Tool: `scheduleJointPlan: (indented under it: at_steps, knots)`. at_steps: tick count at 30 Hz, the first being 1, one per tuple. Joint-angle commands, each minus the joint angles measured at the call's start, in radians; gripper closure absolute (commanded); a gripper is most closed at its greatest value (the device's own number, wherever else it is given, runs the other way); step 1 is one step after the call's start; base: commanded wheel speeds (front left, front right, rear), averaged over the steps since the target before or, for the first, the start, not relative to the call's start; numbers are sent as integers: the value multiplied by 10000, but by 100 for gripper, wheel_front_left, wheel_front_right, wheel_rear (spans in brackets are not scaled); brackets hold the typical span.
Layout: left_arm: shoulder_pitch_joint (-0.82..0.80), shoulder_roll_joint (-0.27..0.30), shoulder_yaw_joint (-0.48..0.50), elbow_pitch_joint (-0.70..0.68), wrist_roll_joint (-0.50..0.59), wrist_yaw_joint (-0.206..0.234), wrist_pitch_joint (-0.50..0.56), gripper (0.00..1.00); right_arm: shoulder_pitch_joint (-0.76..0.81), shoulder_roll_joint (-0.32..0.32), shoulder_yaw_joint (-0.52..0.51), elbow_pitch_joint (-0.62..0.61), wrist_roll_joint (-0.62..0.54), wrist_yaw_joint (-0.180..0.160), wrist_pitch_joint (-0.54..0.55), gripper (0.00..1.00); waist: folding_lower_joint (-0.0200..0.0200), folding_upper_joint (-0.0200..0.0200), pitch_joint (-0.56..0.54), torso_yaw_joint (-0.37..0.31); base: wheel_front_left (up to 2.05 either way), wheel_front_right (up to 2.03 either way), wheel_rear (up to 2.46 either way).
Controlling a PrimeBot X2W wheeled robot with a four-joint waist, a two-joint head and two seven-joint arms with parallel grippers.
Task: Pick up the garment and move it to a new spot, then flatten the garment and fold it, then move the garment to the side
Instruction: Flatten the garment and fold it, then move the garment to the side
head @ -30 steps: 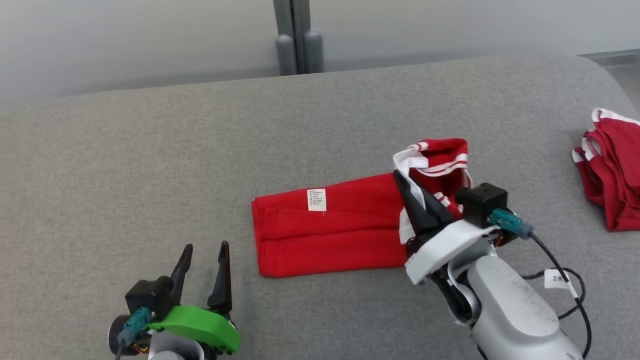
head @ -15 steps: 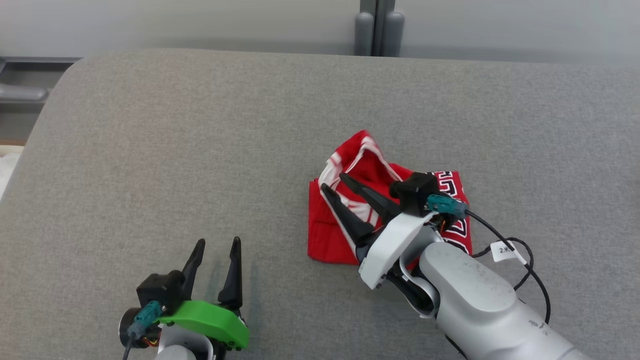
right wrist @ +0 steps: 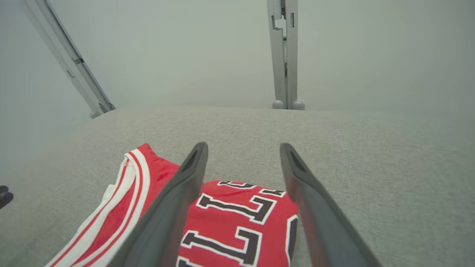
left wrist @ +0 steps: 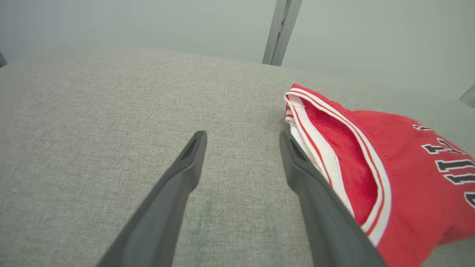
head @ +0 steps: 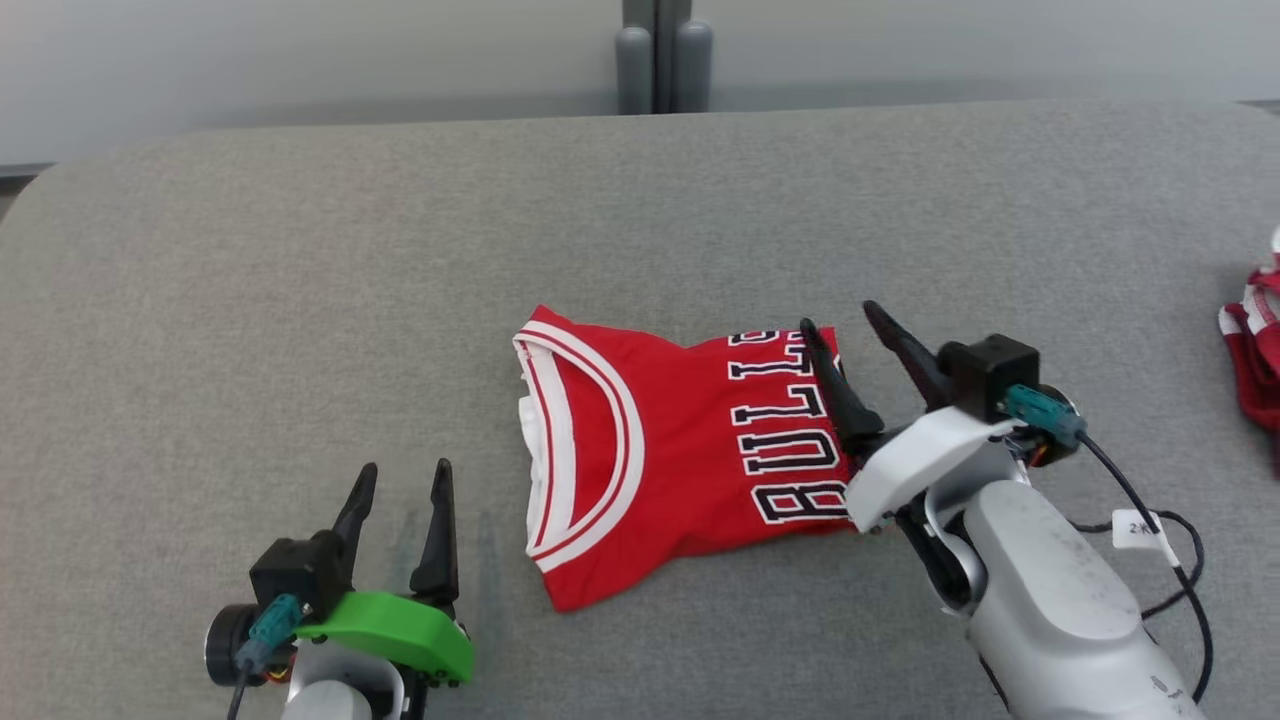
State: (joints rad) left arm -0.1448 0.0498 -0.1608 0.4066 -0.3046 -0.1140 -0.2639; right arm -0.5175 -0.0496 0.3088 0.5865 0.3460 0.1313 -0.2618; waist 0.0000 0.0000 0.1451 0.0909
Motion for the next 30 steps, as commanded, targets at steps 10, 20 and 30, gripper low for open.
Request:
scheduleJointPlan:
  at_steps: [10,20,30]
  knots:
    - [185,35,547,-315,1202,-49,-2,0,1840,-25,-2334,-463,-1252,-14,-37,0,0,0,-381,-1319,0,0,0]
    - [1201,34,809,-602,1152,270,0,0,3106,-28,-2690,-226,-1292,-14,-38,0,0,0,-912,-1394,0,0,0]
    - [1440,32,754,-641,1153,322,0,0,3105,-31,-2418,3,-1164,-14,-38,0,0,0,-881,-1162,0,0,0]
